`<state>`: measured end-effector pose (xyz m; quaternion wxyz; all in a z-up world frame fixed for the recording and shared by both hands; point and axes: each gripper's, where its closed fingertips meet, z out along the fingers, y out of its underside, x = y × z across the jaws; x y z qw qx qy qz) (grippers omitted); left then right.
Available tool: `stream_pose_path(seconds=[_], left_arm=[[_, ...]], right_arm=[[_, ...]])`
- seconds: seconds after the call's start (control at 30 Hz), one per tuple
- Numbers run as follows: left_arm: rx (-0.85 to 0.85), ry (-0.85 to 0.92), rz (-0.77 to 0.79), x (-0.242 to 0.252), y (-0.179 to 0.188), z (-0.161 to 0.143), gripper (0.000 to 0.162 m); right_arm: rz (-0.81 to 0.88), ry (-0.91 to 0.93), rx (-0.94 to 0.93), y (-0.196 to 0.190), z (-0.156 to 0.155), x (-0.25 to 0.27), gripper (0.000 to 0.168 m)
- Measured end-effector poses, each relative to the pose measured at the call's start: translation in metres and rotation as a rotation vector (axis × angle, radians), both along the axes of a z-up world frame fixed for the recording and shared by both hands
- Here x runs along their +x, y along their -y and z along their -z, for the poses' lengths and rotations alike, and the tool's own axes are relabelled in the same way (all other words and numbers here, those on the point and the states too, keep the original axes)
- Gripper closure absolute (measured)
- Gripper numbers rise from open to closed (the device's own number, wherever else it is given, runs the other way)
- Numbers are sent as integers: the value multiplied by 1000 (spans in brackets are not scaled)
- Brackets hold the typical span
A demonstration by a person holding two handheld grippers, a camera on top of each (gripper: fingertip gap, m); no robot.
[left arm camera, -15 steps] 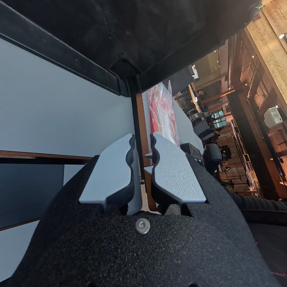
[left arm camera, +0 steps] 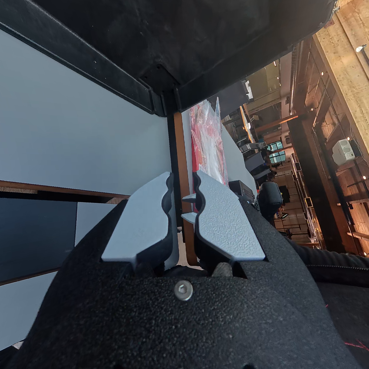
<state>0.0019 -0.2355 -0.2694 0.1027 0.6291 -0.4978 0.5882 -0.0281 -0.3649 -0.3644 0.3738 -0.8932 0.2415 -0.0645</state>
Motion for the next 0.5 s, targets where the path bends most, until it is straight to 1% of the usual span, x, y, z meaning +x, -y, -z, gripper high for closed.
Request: stream_pose_path(seconds=[0.5], left_arm=[[11, -20, -16, 2, -6, 5, 143]], right_arm=[[-41, -6, 12, -8, -1, 3, 142]])
